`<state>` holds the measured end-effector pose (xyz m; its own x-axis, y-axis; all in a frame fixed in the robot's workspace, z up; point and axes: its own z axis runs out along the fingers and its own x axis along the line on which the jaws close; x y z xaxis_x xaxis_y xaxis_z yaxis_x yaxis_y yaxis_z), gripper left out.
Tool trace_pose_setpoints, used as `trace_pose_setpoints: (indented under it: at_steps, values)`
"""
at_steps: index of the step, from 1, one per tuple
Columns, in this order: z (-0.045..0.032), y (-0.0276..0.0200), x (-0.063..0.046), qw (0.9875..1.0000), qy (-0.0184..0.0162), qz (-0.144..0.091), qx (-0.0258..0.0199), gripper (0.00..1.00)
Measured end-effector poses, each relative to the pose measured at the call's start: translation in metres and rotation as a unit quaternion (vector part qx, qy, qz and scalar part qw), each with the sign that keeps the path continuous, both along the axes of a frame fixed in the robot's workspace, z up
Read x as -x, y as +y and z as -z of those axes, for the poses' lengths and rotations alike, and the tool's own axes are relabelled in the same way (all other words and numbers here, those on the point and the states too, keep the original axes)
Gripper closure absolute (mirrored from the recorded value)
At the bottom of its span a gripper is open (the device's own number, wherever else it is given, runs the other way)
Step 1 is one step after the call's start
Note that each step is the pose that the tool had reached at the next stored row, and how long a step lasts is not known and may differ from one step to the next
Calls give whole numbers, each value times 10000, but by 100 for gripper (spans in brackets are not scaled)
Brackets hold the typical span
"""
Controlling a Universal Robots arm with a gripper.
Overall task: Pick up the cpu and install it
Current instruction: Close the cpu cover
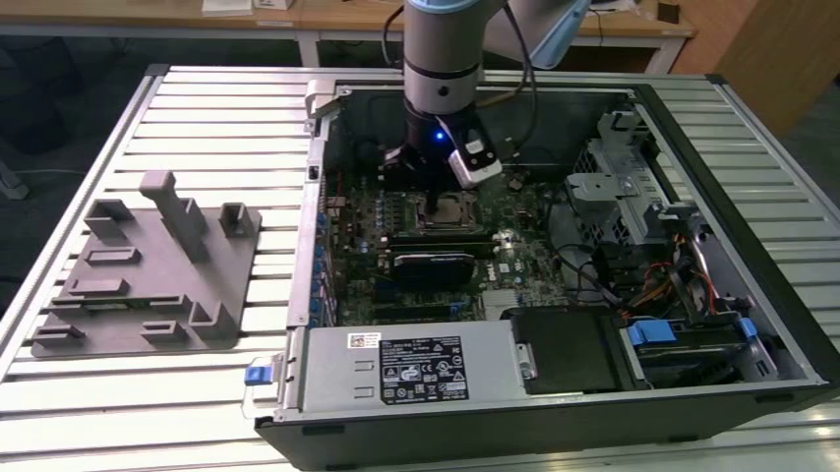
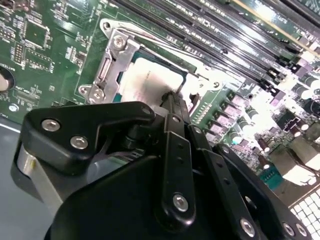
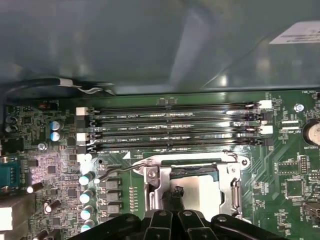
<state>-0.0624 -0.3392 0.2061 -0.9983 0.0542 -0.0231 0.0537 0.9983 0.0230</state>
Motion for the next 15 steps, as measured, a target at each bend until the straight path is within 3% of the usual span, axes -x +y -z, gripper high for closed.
trace_pose_setpoints:
  at_steps: [15]
  values:
    - [56, -5, 64, 10000, 2, 0, 3, 89]
